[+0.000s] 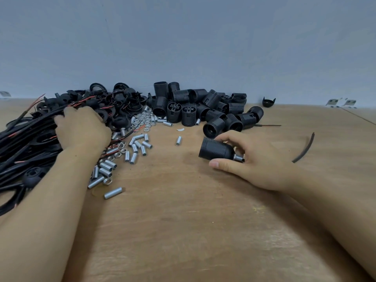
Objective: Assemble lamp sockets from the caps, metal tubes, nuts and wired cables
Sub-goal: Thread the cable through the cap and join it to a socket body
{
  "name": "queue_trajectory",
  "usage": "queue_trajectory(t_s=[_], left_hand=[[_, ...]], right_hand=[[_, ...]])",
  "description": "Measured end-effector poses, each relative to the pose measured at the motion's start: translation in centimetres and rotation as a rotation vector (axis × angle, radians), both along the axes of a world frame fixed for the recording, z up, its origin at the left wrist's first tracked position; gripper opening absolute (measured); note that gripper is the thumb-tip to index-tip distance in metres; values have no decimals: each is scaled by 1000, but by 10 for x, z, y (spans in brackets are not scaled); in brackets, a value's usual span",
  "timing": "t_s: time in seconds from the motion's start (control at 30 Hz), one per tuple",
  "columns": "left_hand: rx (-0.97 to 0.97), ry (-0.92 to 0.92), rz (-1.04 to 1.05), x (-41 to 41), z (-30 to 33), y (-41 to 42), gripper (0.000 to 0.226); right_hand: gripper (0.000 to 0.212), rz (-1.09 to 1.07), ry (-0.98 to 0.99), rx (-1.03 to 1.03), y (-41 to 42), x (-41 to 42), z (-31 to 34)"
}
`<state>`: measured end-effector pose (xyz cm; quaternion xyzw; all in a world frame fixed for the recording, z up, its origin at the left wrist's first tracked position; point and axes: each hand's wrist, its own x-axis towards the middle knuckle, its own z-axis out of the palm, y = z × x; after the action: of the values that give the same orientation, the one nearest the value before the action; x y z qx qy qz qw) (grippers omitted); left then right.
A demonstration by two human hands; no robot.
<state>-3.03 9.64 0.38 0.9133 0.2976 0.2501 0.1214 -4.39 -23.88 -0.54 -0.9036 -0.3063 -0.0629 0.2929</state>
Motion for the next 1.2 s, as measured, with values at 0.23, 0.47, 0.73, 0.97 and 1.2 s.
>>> queue_trajectory(t_s=[0.23,0.47,0.73,0.97,1.2], left_hand=[[70,151,-60,4,-5,8,33],[76,126,108,0,0,5,51],[227,316,22,1,-2,7,58],[107,287,-9,0,-3,7,45],[81,-469,-382,-19,21,-47,43]], right_hand=[[45,3,8,-4,-1,2,-2],[43,16,35,28,-1,2,-2],[40,40,38,55,-1,5,-4],[36,23,16,98,2,5,-8],[35,-33,-13,197,4,-3,-11]])
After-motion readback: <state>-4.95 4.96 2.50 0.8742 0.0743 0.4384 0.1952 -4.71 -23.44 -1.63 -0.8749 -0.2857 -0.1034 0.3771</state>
